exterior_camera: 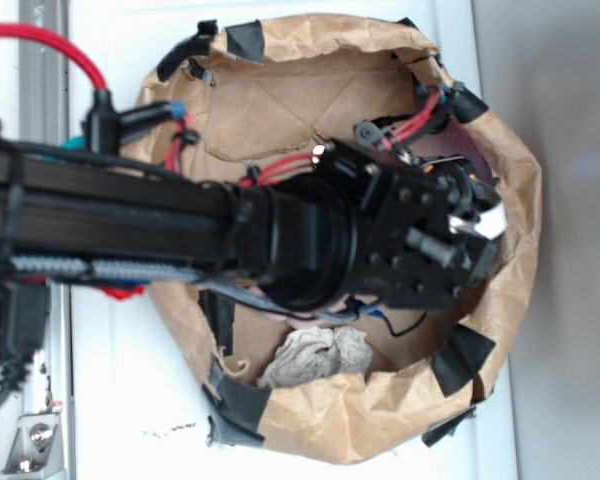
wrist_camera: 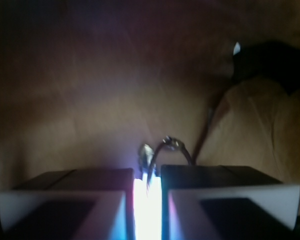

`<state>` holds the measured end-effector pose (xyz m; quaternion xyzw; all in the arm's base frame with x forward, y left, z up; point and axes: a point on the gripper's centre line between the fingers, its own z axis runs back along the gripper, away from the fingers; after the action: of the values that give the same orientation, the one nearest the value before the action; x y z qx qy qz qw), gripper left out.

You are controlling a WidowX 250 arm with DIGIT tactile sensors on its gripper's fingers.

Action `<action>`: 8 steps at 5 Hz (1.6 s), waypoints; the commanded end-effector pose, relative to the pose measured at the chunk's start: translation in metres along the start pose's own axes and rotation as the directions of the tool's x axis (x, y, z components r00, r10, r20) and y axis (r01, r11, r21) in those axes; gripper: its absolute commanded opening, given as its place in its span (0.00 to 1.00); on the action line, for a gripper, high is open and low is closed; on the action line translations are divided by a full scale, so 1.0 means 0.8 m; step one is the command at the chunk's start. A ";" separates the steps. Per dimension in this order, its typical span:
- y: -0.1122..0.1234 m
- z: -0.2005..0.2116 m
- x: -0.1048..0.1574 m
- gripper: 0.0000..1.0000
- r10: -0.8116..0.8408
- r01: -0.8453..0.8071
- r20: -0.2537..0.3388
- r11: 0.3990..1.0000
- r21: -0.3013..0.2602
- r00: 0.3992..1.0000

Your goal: Grab the silver keys.

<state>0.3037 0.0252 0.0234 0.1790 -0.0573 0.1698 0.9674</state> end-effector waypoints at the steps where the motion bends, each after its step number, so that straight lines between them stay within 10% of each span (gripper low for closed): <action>1: 0.030 0.010 -0.014 0.00 -0.035 0.036 -0.036 0.999 0.016 0.999; 3: 0.030 0.038 -0.022 0.00 -0.068 0.064 -0.051 0.996 -0.065 0.996; 6: 0.056 0.149 -0.053 0.00 -0.242 0.210 -0.023 0.882 -0.422 0.970; 8: 0.043 0.149 -0.043 0.00 -0.189 0.173 -0.003 0.906 -0.385 0.982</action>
<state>0.2474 -0.0040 0.1221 -0.0096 -0.0208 0.0781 0.9967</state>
